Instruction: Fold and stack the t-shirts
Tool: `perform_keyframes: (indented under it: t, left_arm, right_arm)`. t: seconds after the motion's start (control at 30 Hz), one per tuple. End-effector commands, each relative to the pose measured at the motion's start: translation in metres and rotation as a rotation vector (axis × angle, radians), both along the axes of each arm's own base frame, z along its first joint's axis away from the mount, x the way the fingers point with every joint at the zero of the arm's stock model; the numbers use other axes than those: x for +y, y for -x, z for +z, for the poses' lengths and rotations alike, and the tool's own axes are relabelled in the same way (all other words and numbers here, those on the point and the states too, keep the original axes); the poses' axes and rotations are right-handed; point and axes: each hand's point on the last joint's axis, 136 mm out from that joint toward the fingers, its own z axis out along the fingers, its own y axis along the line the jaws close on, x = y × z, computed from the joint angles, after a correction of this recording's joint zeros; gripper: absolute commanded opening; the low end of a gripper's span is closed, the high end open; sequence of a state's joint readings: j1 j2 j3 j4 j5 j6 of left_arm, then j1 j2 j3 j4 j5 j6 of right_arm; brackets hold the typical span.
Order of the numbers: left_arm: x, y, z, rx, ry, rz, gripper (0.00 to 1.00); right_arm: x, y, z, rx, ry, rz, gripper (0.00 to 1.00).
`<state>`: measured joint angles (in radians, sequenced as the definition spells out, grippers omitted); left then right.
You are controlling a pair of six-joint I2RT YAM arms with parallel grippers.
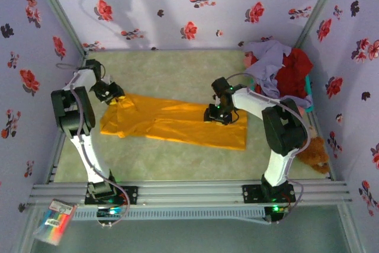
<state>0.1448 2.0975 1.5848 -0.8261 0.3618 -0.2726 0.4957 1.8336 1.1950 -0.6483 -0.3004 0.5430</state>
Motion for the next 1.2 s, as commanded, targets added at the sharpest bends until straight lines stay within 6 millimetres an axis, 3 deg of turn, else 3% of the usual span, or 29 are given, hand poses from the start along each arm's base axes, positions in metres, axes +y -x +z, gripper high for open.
perform_keyframes:
  t: [0.0, 0.13, 0.23, 0.37, 0.57, 0.67, 0.77, 0.93, 1.07, 1.17]
  left_arm:
    - [-0.012, -0.006, -0.004, -0.009, 0.032, -0.044, 0.34]
    - [-0.011, -0.008, -0.005, -0.006, 0.021, -0.049, 0.17]
    - [-0.006, -0.014, 0.007, -0.033, -0.007, -0.035, 0.07]
    - [-0.002, -0.023, 0.015, -0.039, -0.021, -0.032, 0.03]
    - [0.016, -0.019, 0.007, 0.060, -0.106, -0.009, 0.01]
    - [0.019, -0.015, -0.001, 0.110, -0.115, -0.006, 0.09]
    - [0.014, -0.014, -0.010, 0.135, -0.086, -0.030, 0.36]
    - [0.015, -0.016, 0.006, 0.066, -0.114, -0.040, 0.43]
    - [0.023, -0.013, 0.035, -0.003, -0.166, -0.006, 0.52]
    - [0.021, -0.004, 0.051, -0.013, -0.164, 0.026, 0.53]
  right_arm:
    - [0.000, 0.002, -0.009, 0.022, -0.006, -0.015, 0.52]
    - [-0.003, -0.001, -0.013, 0.028, -0.009, -0.027, 0.52]
    - [-0.006, -0.003, -0.019, 0.037, -0.004, -0.035, 0.52]
    - [-0.009, -0.002, -0.026, 0.052, -0.001, -0.040, 0.52]
    - [-0.013, 0.001, -0.030, 0.061, 0.002, -0.048, 0.52]
    - [-0.014, 0.000, -0.031, 0.059, -0.001, -0.051, 0.52]
    - [-0.014, 0.000, -0.030, 0.057, -0.004, -0.051, 0.52]
    - [-0.013, -0.001, -0.023, 0.048, -0.010, -0.046, 0.52]
    - [-0.013, -0.001, -0.011, 0.028, -0.018, -0.041, 0.52]
    - [-0.013, 0.000, 0.000, 0.012, -0.027, -0.040, 0.52]
